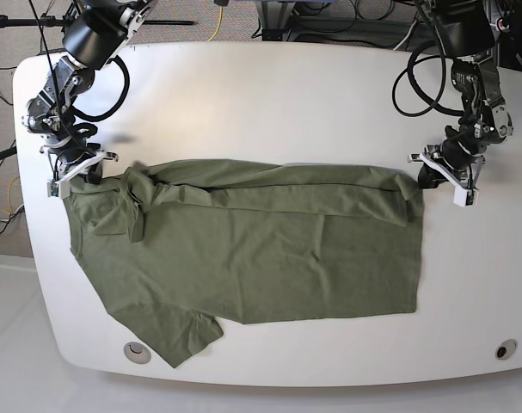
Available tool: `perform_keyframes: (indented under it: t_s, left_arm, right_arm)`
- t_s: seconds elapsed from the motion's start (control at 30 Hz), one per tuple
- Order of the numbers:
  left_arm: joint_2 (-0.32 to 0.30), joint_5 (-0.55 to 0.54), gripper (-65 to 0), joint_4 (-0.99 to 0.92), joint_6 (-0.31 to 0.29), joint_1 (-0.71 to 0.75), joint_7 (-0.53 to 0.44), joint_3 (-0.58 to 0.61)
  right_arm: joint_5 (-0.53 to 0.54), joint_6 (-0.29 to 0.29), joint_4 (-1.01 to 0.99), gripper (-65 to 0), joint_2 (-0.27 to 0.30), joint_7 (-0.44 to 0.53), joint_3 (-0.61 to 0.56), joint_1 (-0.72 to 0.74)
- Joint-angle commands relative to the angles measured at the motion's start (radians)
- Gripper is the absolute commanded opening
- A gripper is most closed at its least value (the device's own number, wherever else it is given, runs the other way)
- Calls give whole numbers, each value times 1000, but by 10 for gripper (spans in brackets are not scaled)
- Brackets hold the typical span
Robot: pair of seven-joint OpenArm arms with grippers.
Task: Fold the T-shirt properly
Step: 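Close both grippers on the two ends of the folded strip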
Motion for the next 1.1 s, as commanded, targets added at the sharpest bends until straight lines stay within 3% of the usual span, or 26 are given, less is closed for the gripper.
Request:
perform_keyframes:
  t_s: [0.0,0.67,1.07]
  left_arm:
    - [-15,-3,-635,12,-3,-11,-9,-3]
    - [-21,1,-630,30,-3,-42,-2,-6]
    - [-57,7,-630,163,-11,91,-11,-6]
  right_arm:
    - [11,2,13,-647,16,13,3,19]
    - [11,2,-19,-650,24,10,2,60]
    - [21,2,8,-650,17,-6,0,23]
